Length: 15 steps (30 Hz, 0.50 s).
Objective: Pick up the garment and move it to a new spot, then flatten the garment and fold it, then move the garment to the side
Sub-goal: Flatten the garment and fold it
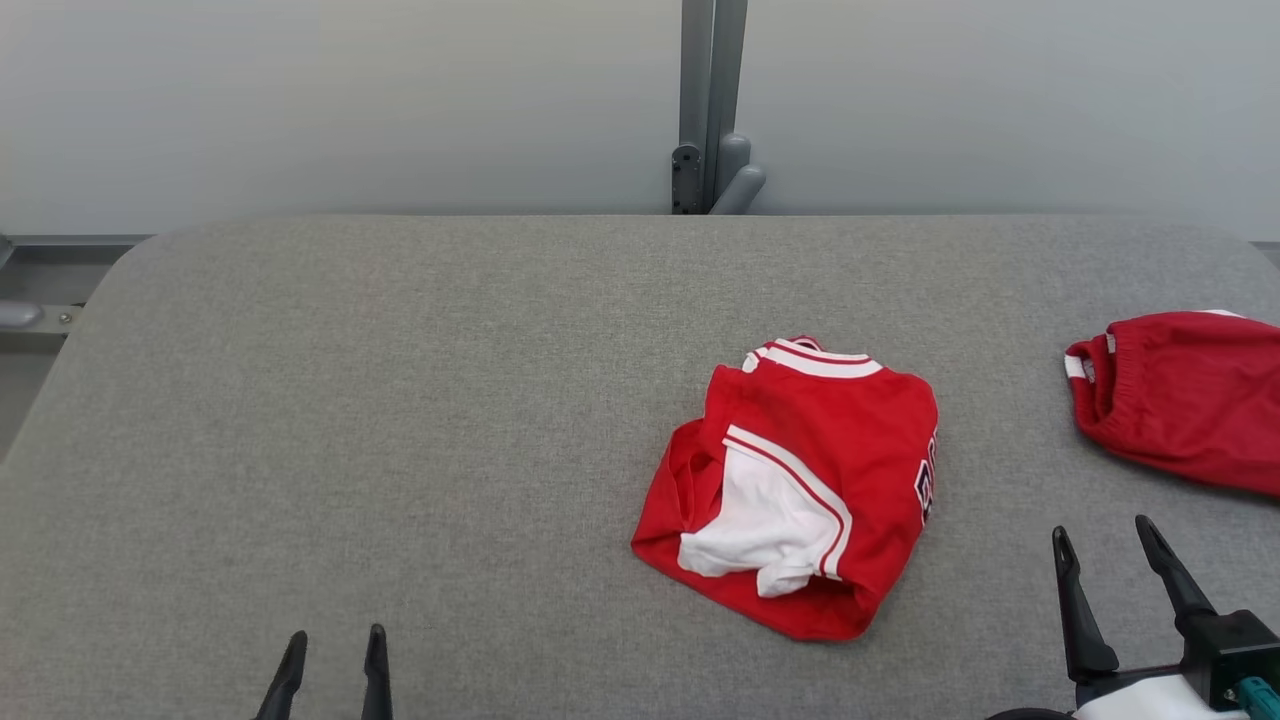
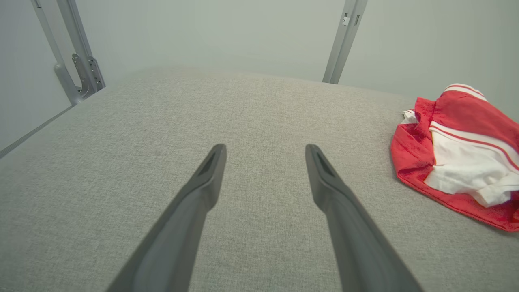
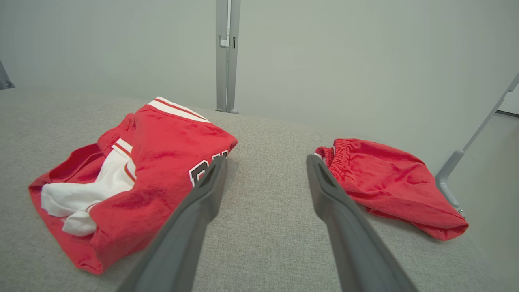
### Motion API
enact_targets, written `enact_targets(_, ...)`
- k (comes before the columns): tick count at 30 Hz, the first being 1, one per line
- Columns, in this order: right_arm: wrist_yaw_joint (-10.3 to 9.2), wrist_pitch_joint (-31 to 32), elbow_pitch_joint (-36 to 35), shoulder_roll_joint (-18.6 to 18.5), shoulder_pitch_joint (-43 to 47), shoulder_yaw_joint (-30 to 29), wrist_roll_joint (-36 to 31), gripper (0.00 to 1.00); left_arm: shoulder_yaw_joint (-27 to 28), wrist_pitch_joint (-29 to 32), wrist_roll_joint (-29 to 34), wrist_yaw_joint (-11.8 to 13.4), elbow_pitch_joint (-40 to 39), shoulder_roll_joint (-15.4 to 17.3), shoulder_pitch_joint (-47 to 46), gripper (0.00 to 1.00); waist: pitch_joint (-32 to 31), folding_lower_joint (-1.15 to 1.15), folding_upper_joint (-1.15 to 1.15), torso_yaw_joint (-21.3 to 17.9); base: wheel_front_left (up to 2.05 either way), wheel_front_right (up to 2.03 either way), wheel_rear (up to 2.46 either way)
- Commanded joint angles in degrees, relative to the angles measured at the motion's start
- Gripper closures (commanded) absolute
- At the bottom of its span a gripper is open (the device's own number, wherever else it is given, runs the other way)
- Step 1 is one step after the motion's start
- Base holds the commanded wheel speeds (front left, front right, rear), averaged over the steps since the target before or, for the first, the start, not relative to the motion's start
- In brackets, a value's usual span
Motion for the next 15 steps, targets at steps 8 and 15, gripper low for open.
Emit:
enact_targets(8, -0.08, -0.37, -1.58, -2.02, -3.17, 0.87, -0.13, 0.0, -6.92, 1.06, 0.17, -1.54, 1.25, -1.22, -6.53, 0.0, 1.49, 0.0, 0.0, -2.99, 0.0, 0.0, 0.0)
enact_targets(15, -0.08, -0.38, -2.46, -3.22, -6.86, 3.6, -0.57, 0.0, -18.8, 8.92, -3.16, -2.2, 3.69, -1.77, -17.34, 0.0, 5.24, 0.0, 0.0, -6.63, 0.0, 0.0, 0.0)
